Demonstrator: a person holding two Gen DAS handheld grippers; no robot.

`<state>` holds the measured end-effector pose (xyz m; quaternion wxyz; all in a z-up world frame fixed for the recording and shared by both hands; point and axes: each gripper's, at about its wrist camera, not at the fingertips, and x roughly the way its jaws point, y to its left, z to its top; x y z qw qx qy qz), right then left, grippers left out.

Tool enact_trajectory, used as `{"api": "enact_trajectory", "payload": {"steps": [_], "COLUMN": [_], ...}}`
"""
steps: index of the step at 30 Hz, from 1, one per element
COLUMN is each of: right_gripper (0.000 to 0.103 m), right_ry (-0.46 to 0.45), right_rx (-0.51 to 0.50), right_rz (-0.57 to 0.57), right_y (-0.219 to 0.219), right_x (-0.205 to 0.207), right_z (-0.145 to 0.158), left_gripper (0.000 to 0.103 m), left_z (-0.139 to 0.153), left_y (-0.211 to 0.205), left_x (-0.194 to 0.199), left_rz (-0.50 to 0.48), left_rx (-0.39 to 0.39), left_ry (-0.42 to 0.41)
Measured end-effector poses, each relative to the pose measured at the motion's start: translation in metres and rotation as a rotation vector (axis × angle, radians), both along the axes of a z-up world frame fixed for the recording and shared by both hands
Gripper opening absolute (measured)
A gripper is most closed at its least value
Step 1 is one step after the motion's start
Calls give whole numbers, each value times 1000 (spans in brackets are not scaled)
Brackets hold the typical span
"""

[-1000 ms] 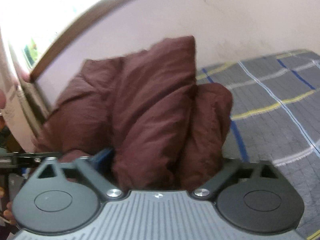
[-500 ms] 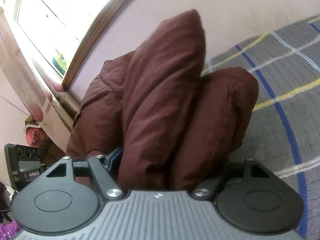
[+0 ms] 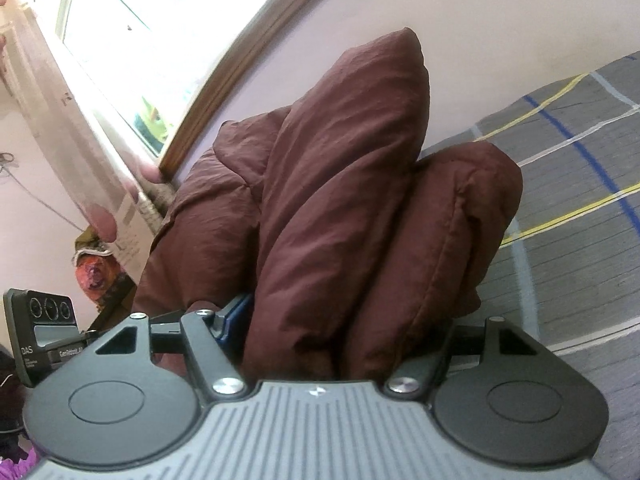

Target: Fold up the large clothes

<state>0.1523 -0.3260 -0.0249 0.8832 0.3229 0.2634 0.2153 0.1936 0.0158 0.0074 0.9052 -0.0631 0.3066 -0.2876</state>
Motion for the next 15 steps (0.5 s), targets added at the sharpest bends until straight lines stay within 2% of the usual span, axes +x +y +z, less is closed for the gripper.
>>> {"api": "enact_trajectory", "payload": {"steps": [10, 15], "right_gripper": [71, 70], "right_ry": [-30, -4], "right_rx": [-8, -30], "right_rz": [50, 57], "right_y": [41, 55], "right_x": [-16, -21], "right_z": [18, 17], "left_gripper": [92, 92], "left_z": [7, 1], "left_y": [17, 21], "left_x": [-16, -19], "left_rz": [50, 62], "left_rx": [3, -1], "left_ry": [-18, -1]}}
